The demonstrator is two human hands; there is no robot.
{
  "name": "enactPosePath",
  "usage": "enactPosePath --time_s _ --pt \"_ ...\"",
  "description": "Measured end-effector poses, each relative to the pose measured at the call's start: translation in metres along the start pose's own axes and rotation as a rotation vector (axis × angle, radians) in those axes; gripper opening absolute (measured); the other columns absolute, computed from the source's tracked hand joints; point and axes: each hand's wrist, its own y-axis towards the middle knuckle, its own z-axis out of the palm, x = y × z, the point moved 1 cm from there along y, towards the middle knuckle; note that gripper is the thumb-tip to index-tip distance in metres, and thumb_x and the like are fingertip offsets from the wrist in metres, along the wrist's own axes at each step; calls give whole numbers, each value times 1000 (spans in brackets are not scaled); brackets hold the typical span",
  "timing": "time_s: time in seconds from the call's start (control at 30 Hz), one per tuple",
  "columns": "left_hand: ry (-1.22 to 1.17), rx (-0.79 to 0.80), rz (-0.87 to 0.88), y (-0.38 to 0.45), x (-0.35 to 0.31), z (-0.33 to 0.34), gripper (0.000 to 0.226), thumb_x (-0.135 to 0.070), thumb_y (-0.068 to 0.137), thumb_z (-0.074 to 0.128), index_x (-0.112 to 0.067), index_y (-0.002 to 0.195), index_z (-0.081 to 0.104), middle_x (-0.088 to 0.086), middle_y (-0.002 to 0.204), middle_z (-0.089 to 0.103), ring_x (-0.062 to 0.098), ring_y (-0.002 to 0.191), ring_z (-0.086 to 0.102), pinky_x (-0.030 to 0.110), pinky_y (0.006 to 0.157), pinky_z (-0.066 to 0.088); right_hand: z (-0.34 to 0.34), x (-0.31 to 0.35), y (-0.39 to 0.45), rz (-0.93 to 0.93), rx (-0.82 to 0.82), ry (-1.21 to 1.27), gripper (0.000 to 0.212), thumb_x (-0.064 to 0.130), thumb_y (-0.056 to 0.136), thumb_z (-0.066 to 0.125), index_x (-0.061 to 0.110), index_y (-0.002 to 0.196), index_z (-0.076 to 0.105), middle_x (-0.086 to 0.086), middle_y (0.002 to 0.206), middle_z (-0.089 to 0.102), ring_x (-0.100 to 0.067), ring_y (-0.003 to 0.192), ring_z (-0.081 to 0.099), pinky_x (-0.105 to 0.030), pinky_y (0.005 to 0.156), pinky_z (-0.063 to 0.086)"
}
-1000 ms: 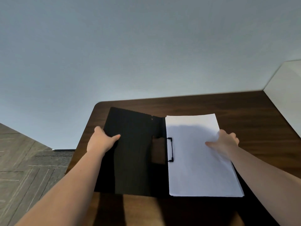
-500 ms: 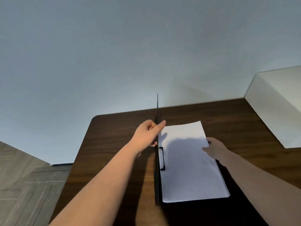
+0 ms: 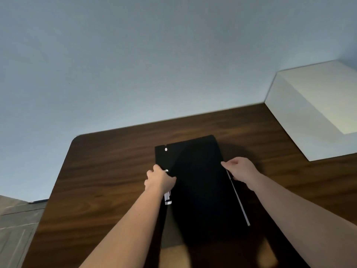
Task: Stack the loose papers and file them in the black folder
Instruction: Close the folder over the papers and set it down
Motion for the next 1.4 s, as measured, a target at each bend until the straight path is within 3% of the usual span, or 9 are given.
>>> enactPosePath --time_s 0.13,0.23,0.47,0.6,0.8,0.97,1.13,1.3,1.4 --pt "16 1 -140 11 17 13 81 -47 81 71 -1 136 33 15 132 54 31 116 59 36 89 52 8 2 1 -69 -26 -193 49 31 85 67 11 129 56 -9 128 61 -26 117 59 -38 101 48" --pt "-66 -54 -87 17 22 20 62 -41 83 70 3 120 47 13 110 67 29 100 66 32 68 46 11 0 3 -96 -64 -244 49 29 85 68 12 129 56 -9 127 62 -26 117 59 -38 100 49" --pt "-542 -27 34 15 25 23 13 -20 89 64 -10 96 63 5 80 62 17 68 56 32 65 47 -2 -12 7 -176 -159 -207 48 25 87 65 7 131 56 -11 125 64 -27 113 61 -36 95 49" --pt "-579 16 31 9 29 22 11 -15 91 62 -13 102 63 7 92 66 19 76 60 36 78 55 -9 -12 9 -184 -153 -213 47 25 87 65 6 130 58 -12 125 65 -28 114 61 -37 98 49" --pt "-116 37 32 -9 37 21 26 -41 87 64 -17 81 57 5 79 70 27 83 72 37 82 59 -13 -9 2 -159 -141 -346 41 30 92 58 8 127 59 -9 119 67 -25 109 63 -31 86 49" --pt "-266 125 48 -21 47 27 23 -30 84 73 -9 88 64 5 69 68 20 65 68 40 81 61 -16 -17 -4 -126 -93 -489 40 37 91 56 12 122 60 -5 112 67 -21 100 64 -29 80 50" --pt "-333 105 92 -24 21 45 19 -17 85 73 -3 97 69 8 80 70 15 64 65 23 58 56 -34 -23 -4 -142 -219 -476 45 30 93 56 9 133 53 -10 131 59 -25 115 60 -33 90 50" --pt "-269 72 173 -15 -31 64 10 -22 84 73 -22 87 64 -2 83 70 12 79 71 34 81 61 -61 -27 15 -133 -292 -446 51 27 94 56 10 141 45 -9 140 53 -26 127 53 -36 99 47" --pt "-217 28 251 -3 -64 70 12 -24 83 73 -22 94 68 -4 89 70 13 87 70 35 86 59 -79 -27 29 -105 -311 -446 53 26 94 55 9 143 42 -10 143 51 -27 130 51 -35 101 45"
